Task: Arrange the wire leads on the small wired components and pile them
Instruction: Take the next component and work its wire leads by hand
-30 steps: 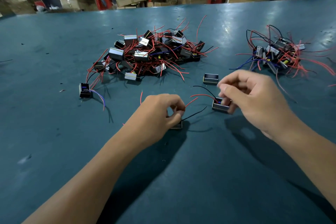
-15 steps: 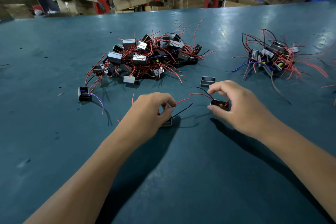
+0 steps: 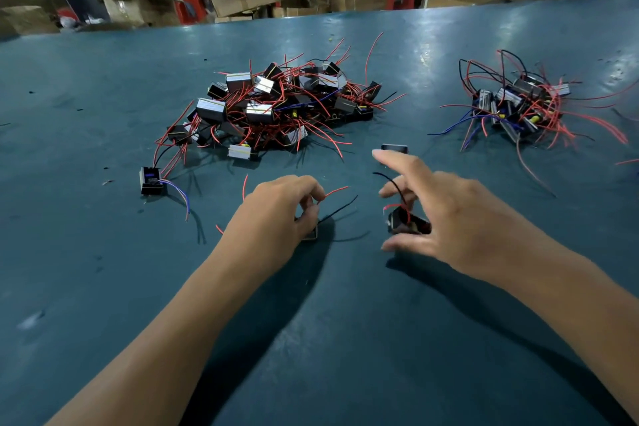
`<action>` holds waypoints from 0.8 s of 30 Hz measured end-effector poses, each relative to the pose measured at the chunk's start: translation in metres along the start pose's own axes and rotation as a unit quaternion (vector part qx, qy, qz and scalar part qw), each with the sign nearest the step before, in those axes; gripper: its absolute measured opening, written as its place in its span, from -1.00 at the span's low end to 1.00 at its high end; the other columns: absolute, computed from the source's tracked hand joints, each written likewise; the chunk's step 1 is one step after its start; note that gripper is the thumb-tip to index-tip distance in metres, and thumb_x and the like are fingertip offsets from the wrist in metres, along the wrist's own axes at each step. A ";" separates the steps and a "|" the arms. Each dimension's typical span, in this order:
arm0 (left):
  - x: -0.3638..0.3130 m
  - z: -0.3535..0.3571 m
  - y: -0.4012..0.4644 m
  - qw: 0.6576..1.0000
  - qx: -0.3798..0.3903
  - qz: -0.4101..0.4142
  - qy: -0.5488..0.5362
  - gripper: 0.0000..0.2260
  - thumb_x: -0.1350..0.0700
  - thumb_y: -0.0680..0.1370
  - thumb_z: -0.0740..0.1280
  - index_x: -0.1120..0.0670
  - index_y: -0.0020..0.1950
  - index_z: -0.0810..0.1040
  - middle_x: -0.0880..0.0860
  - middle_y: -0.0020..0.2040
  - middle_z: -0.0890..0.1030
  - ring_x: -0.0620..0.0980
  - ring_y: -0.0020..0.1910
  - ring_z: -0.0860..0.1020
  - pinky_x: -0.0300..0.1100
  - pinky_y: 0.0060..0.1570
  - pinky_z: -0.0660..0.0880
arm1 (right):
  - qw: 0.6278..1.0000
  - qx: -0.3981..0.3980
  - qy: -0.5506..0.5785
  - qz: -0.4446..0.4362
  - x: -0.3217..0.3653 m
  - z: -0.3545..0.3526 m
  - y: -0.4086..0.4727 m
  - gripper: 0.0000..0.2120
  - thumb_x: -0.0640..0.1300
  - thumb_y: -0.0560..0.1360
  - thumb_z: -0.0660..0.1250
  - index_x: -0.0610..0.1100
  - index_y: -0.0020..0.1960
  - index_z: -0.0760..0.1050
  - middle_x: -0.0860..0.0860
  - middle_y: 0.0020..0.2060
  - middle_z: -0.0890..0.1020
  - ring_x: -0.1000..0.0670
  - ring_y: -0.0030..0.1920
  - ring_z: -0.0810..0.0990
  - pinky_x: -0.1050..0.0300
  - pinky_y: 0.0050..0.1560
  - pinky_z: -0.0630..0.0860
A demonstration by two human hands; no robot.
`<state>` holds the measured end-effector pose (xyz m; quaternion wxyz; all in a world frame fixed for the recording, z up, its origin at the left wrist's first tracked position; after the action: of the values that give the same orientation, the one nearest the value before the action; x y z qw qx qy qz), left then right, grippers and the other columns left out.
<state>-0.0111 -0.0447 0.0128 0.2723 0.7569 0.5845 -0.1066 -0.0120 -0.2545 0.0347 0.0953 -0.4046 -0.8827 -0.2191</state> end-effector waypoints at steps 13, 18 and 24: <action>0.007 -0.003 0.000 0.999 0.035 -0.028 -0.005 -0.82 0.14 0.56 0.42 -0.07 -0.07 0.43 -0.21 -0.17 0.57 -0.15 -0.37 0.49 -0.35 -0.42 0.36 | 0.984 0.023 -0.154 -0.083 0.000 -0.007 -0.005 -0.76 0.14 0.49 0.36 0.00 0.01 0.57 0.10 -0.18 0.59 -0.03 -0.06 0.57 -0.11 0.37 0.29; 0.003 -0.004 -0.002 0.999 0.038 -0.016 -0.004 -0.84 0.15 0.56 0.43 -0.02 -0.08 0.46 -0.43 -0.28 0.52 -0.25 -0.37 0.48 -0.44 -0.34 0.36 | 0.975 -0.070 -0.155 -0.141 0.012 -0.015 -0.007 -0.81 0.01 0.45 0.39 -0.06 -0.01 0.64 0.03 -0.22 0.58 -0.07 -0.13 0.59 -0.20 0.32 0.36; 0.002 -0.005 -0.003 0.999 0.041 -0.002 0.001 -0.86 0.17 0.56 0.42 0.01 -0.07 0.48 -0.56 -0.27 0.46 -0.28 -0.36 0.49 -0.45 -0.33 0.37 | 0.973 -0.082 -0.158 -0.147 0.012 -0.017 -0.007 -0.82 -0.01 0.45 0.41 -0.07 -0.01 0.64 0.03 -0.21 0.58 -0.08 -0.11 0.60 -0.23 0.32 0.35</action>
<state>-0.0144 -0.0400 0.0155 0.2407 0.7659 0.5817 -0.1304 -0.0251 -0.2581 0.0515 -0.1118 -0.3063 -0.9156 -0.2354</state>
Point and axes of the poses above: each hand's wrist, its own y-axis towards the middle knuckle, its own z-axis out of the palm, x = y × z, the point moved 5 cm from there along y, towards the middle knuckle
